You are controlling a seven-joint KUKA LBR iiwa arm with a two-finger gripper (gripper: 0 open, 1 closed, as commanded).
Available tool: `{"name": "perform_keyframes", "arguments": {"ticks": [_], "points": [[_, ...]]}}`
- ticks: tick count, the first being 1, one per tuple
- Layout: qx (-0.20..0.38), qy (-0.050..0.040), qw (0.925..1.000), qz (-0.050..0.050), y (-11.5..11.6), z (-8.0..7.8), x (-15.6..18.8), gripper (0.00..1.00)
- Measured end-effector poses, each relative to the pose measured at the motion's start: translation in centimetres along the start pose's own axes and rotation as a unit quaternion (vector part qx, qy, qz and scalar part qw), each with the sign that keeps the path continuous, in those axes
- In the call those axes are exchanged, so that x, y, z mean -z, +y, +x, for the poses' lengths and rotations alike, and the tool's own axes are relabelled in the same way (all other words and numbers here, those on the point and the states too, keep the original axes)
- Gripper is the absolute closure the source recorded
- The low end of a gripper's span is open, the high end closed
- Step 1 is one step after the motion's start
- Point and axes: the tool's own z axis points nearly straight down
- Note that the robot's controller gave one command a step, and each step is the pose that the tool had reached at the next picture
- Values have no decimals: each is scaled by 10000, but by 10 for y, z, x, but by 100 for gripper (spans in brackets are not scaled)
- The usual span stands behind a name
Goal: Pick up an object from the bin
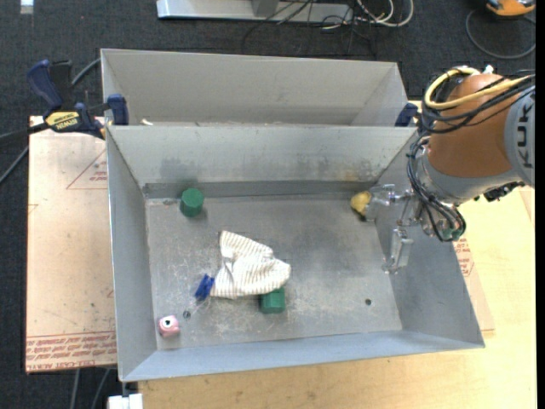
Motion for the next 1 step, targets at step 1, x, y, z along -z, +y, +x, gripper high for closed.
{"name": "perform_keyframes", "arguments": {"ticks": [1], "points": [[17, -37, 10000, 5, 1, -2, 5, 0]]}}
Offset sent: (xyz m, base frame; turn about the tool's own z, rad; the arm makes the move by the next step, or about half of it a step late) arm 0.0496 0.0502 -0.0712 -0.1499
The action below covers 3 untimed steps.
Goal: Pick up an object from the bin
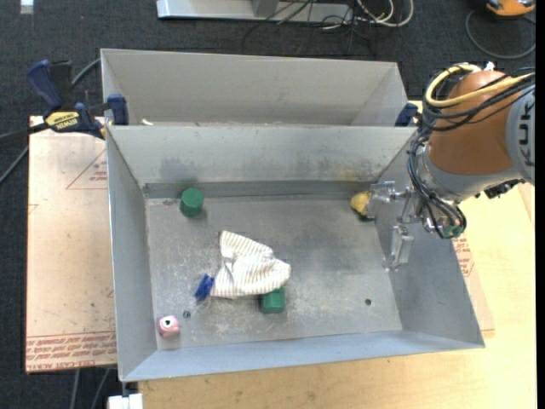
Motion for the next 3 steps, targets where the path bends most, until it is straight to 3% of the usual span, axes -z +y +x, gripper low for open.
{"name": "perform_keyframes", "arguments": {"ticks": [1, 2, 3], "points": [[742, 35, 9972, -26, 53, -48, -80, 0], [302, -8, 9995, -4, 47, -6, -86, 0], [960, 19, 9954, -32, 127, -18, -78, 0]]}}
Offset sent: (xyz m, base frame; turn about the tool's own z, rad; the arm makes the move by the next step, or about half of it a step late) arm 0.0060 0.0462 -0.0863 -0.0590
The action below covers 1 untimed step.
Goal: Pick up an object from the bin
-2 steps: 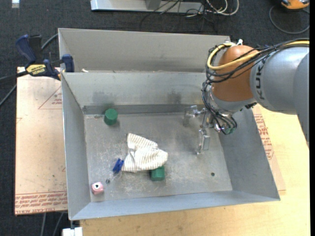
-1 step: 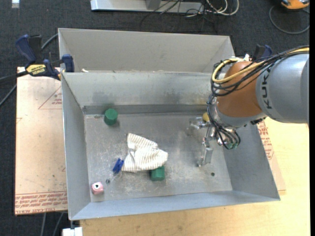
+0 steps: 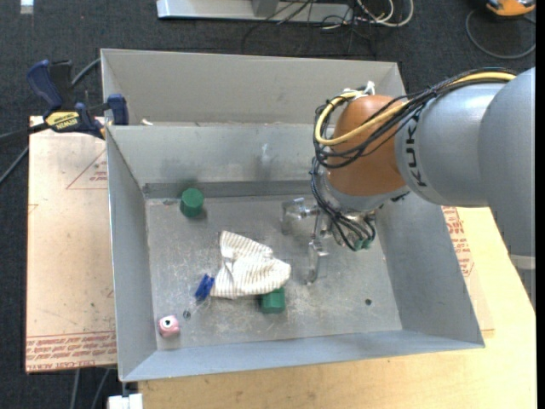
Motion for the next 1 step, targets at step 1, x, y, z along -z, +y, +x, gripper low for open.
{"name": "perform_keyframes", "arguments": {"ticks": [1], "points": [[101, -15, 9999, 25, -2, 74, -9, 0]]}}
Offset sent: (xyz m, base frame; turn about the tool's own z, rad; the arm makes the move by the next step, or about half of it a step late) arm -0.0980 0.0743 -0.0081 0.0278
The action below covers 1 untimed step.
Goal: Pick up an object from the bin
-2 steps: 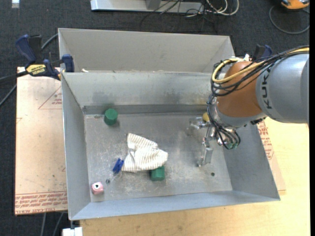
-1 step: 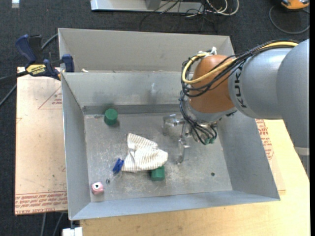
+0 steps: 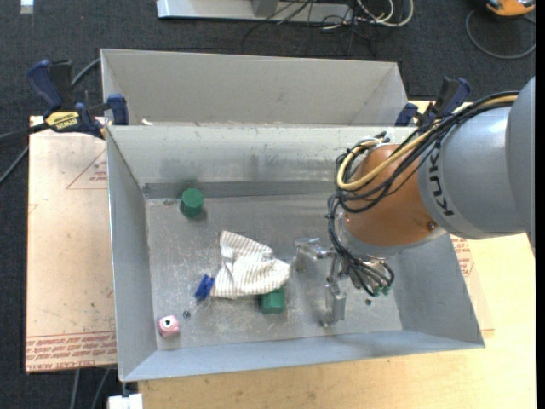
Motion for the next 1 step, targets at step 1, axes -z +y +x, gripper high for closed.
{"name": "perform_keyframes", "arguments": {"ticks": [1], "points": [[-201, -14, 9998, -41, 100, 5, 1, 0]]}}
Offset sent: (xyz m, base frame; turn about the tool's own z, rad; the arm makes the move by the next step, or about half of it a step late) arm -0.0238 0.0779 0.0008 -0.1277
